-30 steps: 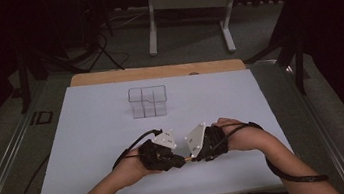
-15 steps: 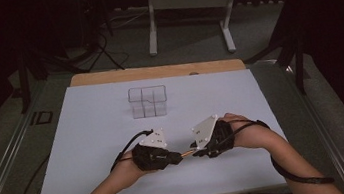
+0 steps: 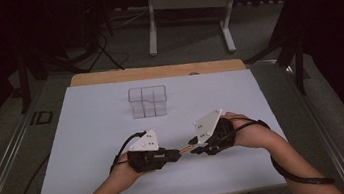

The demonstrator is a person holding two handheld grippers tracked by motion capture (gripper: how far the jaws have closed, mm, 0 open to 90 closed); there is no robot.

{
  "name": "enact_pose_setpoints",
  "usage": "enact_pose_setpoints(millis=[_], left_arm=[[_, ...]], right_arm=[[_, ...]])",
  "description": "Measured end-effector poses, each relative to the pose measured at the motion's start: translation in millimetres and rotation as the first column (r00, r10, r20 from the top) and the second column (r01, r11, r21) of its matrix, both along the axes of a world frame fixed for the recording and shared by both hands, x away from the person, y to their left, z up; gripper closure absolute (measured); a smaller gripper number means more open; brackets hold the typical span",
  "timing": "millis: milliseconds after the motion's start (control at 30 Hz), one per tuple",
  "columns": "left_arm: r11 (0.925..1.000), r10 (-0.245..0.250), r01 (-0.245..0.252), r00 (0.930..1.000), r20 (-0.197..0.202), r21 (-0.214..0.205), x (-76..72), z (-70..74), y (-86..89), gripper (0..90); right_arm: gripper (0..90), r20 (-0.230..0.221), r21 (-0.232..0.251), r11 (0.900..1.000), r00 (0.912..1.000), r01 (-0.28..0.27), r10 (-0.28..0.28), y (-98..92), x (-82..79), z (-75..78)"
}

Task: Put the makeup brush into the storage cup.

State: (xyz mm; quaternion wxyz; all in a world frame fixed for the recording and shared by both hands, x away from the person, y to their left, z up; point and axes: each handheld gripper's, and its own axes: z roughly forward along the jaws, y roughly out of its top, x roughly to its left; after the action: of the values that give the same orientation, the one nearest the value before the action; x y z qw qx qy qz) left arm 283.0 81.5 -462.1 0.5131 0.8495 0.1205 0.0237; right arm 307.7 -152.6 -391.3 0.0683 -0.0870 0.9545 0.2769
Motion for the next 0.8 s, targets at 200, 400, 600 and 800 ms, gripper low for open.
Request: enact_pose_setpoints(millis=[200, 400, 600, 800], left_arm=[[1.0, 0.0, 0.0, 0.9999, 0.016, 0.002, -0.8, 0.6, -1.8, 84.0], [0.9998, 0.005, -0.005, 0.9998, 0.019, -0.02, -0.8, 1.4, 0.2, 84.0], [0.9976, 0.032, -0.031, 0.9994, 0.015, -0.061, 0.6, 1.9, 6.6, 84.0], [0.9927, 0.057, -0.055, 0.9983, 0.014, -0.107, 1.1, 3.2, 10.9, 84.0]], right_arm=[[76.6, -0.007, -0.005, 0.9999, 0.9999, -0.011, 0.011, 4.4, -0.8, 1.7], [72.6, -0.009, 0.011, 0.9999, 1.0, 0.001, -0.001, 2.1, 0.7, 2.5], [69.5, -0.053, 0.056, 0.9965, 0.9968, 0.062, -0.059, -4.8, 5.0, 3.8], [51.4, -0.116, 0.105, 0.975, 0.976, 0.196, -0.184, -11.0, 15.9, 2.4]])
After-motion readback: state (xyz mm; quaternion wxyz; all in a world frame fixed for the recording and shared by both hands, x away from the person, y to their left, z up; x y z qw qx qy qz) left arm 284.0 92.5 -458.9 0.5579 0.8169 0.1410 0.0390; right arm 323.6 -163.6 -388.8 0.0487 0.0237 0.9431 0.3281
